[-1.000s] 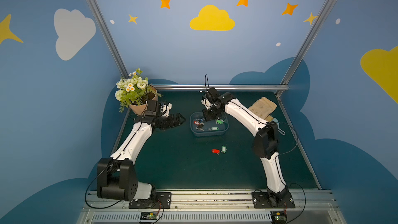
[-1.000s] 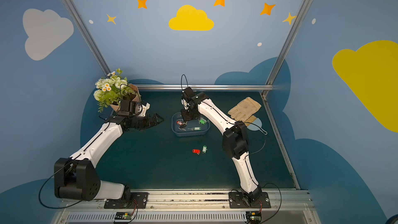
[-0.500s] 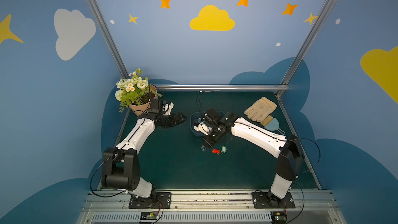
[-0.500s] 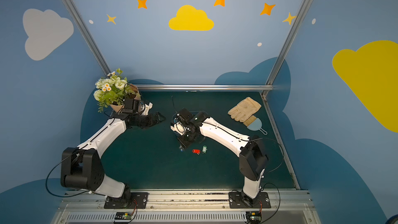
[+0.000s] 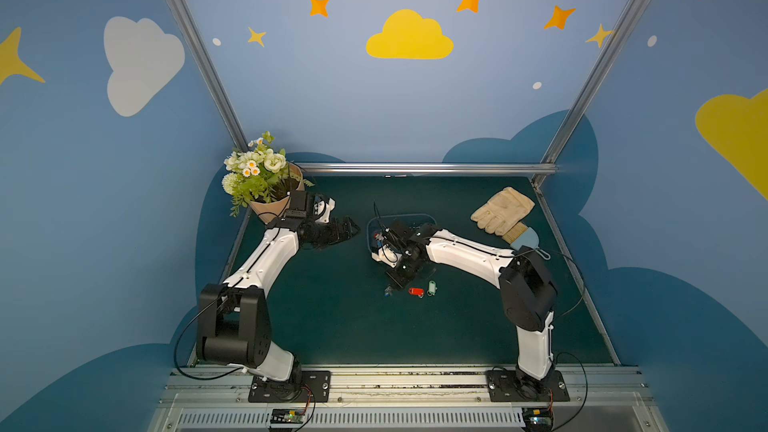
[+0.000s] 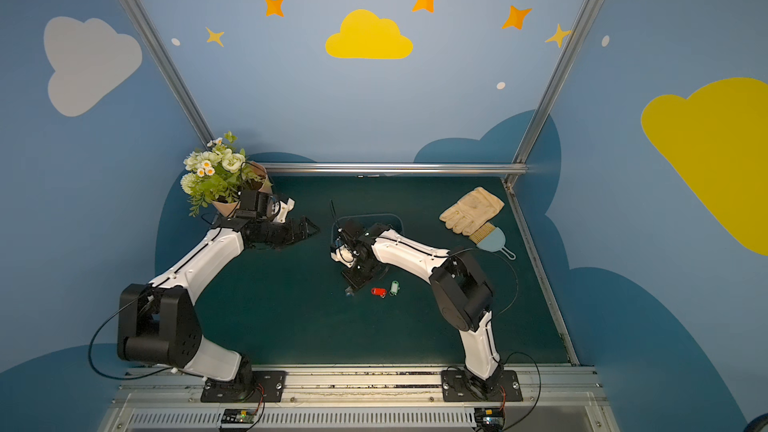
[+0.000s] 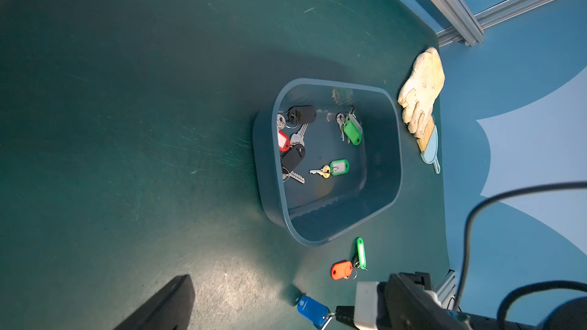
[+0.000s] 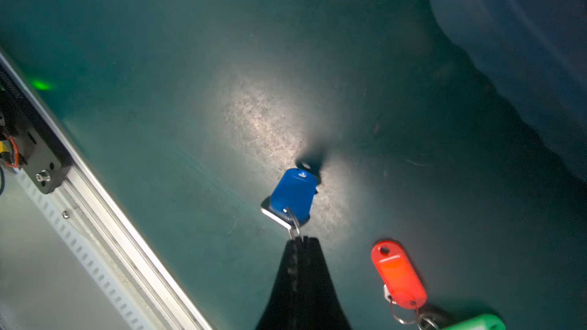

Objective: Take the keys out of the storage box
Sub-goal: Place the key at the center of the board.

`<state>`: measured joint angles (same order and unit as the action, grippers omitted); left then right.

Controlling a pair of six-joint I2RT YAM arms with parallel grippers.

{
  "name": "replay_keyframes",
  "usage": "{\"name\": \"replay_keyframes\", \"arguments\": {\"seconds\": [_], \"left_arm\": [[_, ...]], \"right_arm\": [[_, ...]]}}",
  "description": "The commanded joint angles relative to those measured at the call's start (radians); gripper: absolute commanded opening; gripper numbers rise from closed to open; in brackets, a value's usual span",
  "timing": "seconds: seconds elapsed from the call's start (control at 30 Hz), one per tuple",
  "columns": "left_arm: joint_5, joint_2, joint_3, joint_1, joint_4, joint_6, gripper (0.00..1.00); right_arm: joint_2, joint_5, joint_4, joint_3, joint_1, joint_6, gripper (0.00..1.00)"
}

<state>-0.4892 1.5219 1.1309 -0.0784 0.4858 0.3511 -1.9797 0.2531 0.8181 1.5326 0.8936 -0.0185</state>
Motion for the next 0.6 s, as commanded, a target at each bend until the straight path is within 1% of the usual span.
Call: {"name": "replay_keyframes", "arguments": {"seconds": [0.0, 0.13, 0.2, 0.37, 0.57], "left_arm": [[0.018, -0.039, -0.013, 0.008, 0.017, -0.020, 1.00], [0.014, -0.040, -0.026, 0.009, 0.010, -0.018, 1.00], [0.015, -0.039, -0.023, 0.009, 0.011, -0.018, 1.00], [0.016, -0.039, -0.021, 0.010, 0.010, -0.017, 1.00], [0.027, -0.046, -0.029, 0.012, 0.014, -0.018, 1.00]], "right_arm": [[0.002, -0.004, -0.029, -0.032, -0.015, -0.005, 0.00], [0.009, 0.000, -0.071, -0.088, -0.041, -0.042, 0.00], [0.007, -0.004, -0.073, -0.098, -0.045, -0.038, 0.00], [0.005, -0.009, -0.070, -0.095, -0.048, -0.028, 0.00], [0.005, 0.018, -0.069, -0.081, -0.033, 0.000, 0.00]]}}
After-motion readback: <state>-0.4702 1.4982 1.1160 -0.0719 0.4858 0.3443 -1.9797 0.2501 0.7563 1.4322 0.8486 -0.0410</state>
